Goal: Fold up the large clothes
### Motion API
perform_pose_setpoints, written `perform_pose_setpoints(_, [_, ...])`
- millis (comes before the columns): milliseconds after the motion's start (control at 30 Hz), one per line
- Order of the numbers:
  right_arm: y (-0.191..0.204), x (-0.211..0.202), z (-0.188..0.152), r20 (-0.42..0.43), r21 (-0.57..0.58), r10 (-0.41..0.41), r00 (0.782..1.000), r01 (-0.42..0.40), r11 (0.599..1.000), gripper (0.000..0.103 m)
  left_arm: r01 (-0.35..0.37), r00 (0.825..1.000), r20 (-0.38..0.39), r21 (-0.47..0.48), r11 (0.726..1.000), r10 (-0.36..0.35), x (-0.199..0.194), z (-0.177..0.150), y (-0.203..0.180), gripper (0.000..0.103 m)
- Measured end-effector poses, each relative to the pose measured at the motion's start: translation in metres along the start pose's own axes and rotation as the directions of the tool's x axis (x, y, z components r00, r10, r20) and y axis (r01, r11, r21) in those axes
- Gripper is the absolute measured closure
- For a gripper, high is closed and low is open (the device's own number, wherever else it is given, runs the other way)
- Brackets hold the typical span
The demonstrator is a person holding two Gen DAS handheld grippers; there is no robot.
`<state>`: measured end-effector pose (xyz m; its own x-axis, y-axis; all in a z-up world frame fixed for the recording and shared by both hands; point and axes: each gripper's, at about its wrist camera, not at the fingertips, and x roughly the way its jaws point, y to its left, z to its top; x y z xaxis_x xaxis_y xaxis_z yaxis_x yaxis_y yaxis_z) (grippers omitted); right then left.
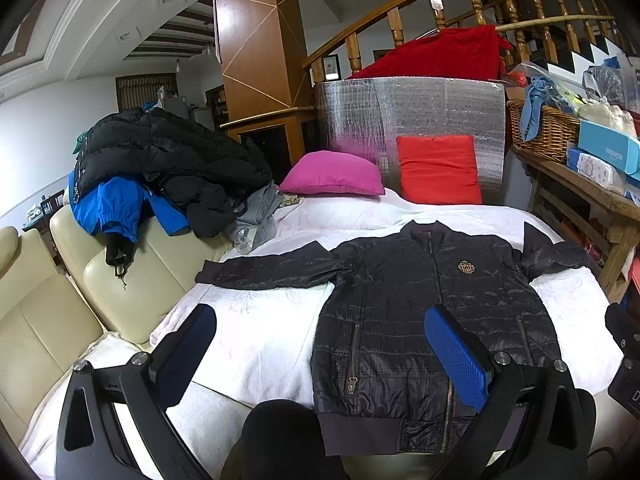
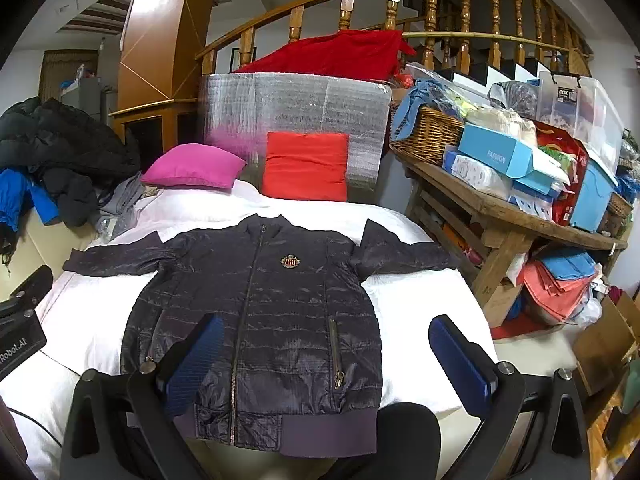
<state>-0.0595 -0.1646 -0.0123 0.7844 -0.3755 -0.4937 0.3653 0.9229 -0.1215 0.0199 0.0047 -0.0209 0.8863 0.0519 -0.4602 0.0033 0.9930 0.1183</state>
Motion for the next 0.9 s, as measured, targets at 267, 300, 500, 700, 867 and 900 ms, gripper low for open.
perform_pose_setpoints(267, [0.0034, -0.0019, 0.0001, 0.001, -0.003, 0.001, 1.0, -0.001, 1.0, 0.0, 0.002, 1.0, -0.003, -0.008, 1.0, -0.002, 0.0008, -0.001, 0.0023, 0.0])
perform_pose_setpoints(300, [0.0036, -0.0019, 0.0001, 0.002, -0.002, 0.002, 1.0, -0.002, 1.0, 0.0, 0.002, 1.0, -0.003, -0.008, 1.0, -0.002, 0.001, -0.0012, 0.0026, 0.0])
perform_pose_setpoints(500, [0.0057, -0.003, 0.0038, 0.005, -0.009, 0.003, 1.0, -0.003, 1.0, 0.0, 0.003, 1.0, 0.001, -0.011, 1.0, -0.003, 0.0015, -0.0013, 0.0041, 0.0])
perform_pose_setpoints(700, [0.0055, -0.0041, 0.0059, 0.012, -0.007, 0.0, 1.0, 0.0, 1.0, 0.0, 0.002, 1.0, 0.003, -0.009, 1.0, -0.002, 0.0024, -0.0007, 0.005, 0.0])
perform_pose_setpoints(867, [0.0047, -0.0051, 0.0069, 0.015, 0.002, -0.001, 1.0, 0.001, 1.0, 0.0, 0.003, 1.0, 0.009, -0.016, 1.0, -0.003, 0.0007, -0.0001, 0.007, 0.0])
perform_pose_setpoints(900, [0.0048, -0.0053, 0.0072, 0.016, 0.003, -0.001, 1.0, 0.001, 1.0, 0.0, 0.001, 1.0, 0.01, -0.017, 1.0, -0.001, 0.0006, 0.0, 0.0074, 0.0])
